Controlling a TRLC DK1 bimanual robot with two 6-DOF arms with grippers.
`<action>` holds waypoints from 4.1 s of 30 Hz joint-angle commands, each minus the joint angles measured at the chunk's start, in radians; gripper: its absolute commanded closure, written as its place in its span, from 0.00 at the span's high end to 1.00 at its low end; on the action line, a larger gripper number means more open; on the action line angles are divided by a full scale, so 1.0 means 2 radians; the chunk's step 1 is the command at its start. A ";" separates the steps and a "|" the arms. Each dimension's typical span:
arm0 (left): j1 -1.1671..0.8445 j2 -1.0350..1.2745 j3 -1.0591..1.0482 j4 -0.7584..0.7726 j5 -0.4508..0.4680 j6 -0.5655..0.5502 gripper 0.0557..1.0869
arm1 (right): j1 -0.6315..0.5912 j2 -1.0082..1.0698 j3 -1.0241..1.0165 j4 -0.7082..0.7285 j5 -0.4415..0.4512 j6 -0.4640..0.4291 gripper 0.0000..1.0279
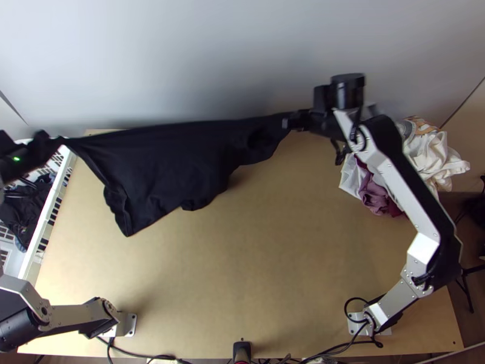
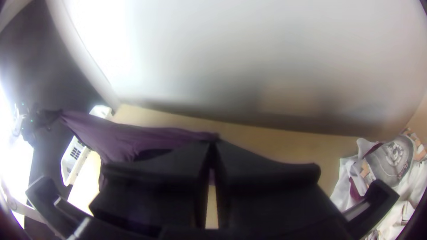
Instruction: Fold the t-shirt
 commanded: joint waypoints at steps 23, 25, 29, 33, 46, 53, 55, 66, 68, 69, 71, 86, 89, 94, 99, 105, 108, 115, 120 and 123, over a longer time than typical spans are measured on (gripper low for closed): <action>-0.142 -0.151 0.082 0.088 0.033 -0.232 0.06 | 0.012 -0.181 0.121 0.035 -0.013 0.105 0.03; -0.142 -0.176 0.079 0.103 0.039 -0.244 0.04 | 0.014 -0.207 0.122 0.026 -0.018 0.107 0.03; -0.141 -0.219 0.074 0.123 0.047 -0.279 0.04 | 0.000 -0.260 0.122 0.016 -0.023 0.116 0.03; -0.141 -0.272 0.058 0.142 0.049 -0.308 0.04 | -0.032 -0.308 0.117 0.002 -0.067 0.147 0.03; -0.142 -0.416 0.011 0.151 0.090 -0.364 0.04 | -0.089 -0.385 0.166 -0.050 -0.201 0.253 0.03; -0.145 -0.483 -0.043 0.112 0.096 -0.353 0.04 | -0.097 -0.391 0.155 -0.087 -0.220 0.267 0.03; -0.143 -0.484 -0.058 0.106 0.091 -0.338 0.04 | -0.097 -0.395 0.114 -0.087 -0.219 0.259 0.03; -0.109 -0.436 -0.163 0.165 0.078 -0.282 0.04 | -0.076 -0.431 -0.230 0.062 -0.191 0.221 0.03; -0.107 -0.433 -0.205 0.207 0.078 -0.282 0.04 | -0.041 -0.430 -0.284 0.098 -0.154 0.210 0.03; -0.106 -0.430 -0.222 0.227 0.078 -0.280 0.04 | -0.020 -0.428 -0.308 0.113 -0.132 0.204 0.03; -0.106 -0.420 -0.248 0.261 0.078 -0.278 0.04 | 0.002 -0.423 -0.355 0.152 -0.106 0.194 0.03; -0.150 -0.183 -0.336 0.456 -0.006 -0.183 0.04 | -0.016 -0.149 -0.379 0.377 -0.054 0.111 0.03; -0.167 -0.105 -0.306 0.468 -0.039 -0.166 0.04 | -0.038 -0.079 -0.332 0.392 -0.053 0.109 0.03; -0.188 0.010 -0.241 0.473 -0.059 -0.142 0.04 | -0.055 0.007 -0.261 0.401 -0.049 0.094 0.03; -0.198 0.113 -0.168 0.472 -0.065 -0.121 0.04 | -0.071 0.076 -0.202 0.401 -0.044 0.081 0.03; -0.197 0.210 -0.086 0.473 -0.079 -0.091 0.04 | -0.086 0.144 -0.123 0.394 -0.041 0.076 0.03; -0.196 0.245 -0.053 0.473 -0.079 -0.084 0.04 | -0.087 0.172 -0.083 0.383 -0.039 0.076 0.03; -0.200 0.322 0.025 0.462 -0.085 -0.078 0.04 | -0.095 0.211 -0.023 0.355 -0.035 0.069 0.03; -0.199 0.345 0.042 0.431 -0.088 -0.072 0.04 | -0.098 0.195 -0.054 0.341 -0.035 0.069 0.03; -0.204 0.334 0.034 0.389 -0.088 -0.051 0.04 | -0.091 0.159 -0.105 0.345 -0.034 0.063 0.03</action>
